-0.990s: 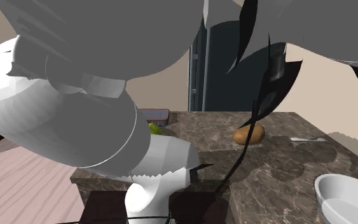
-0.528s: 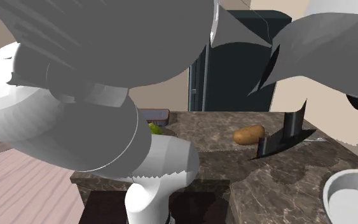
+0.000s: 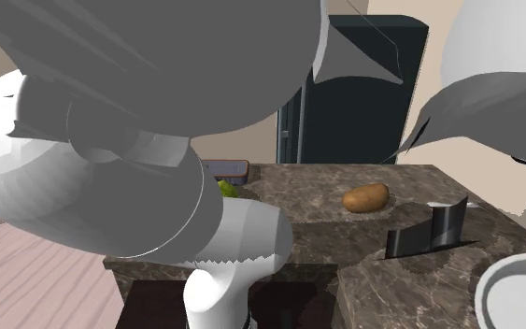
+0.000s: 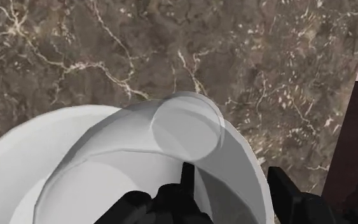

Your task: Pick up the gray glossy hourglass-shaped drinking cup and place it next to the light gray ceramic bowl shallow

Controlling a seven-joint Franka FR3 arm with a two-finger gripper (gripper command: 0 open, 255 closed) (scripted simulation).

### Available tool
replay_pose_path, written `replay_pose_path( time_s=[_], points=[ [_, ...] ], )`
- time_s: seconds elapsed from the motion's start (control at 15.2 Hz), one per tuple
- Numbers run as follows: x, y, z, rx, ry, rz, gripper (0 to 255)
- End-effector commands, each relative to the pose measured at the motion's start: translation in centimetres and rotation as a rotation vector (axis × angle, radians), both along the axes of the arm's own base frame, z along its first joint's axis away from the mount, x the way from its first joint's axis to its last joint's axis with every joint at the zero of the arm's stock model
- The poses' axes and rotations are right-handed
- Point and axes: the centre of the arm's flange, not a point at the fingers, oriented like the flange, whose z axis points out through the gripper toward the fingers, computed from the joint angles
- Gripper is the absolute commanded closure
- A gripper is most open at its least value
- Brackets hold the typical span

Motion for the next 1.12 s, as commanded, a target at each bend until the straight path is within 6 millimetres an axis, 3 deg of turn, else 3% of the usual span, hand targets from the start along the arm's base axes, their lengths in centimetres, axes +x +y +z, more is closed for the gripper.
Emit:
replay_pose_path(
  time_s=[0.0, 0.26, 0.53, 1.06],
  points=[
    [0.0, 0.0, 0.0, 0.000, -0.001, 0.001, 0],
    [0.0, 0.0, 0.0, 0.000, -0.001, 0.001, 0],
    [0.2, -0.8, 4.9, 0.000, -0.001, 0.001, 0],
    [0.2, -0.8, 4.9, 0.000, -0.001, 0.001, 0]
  ],
)
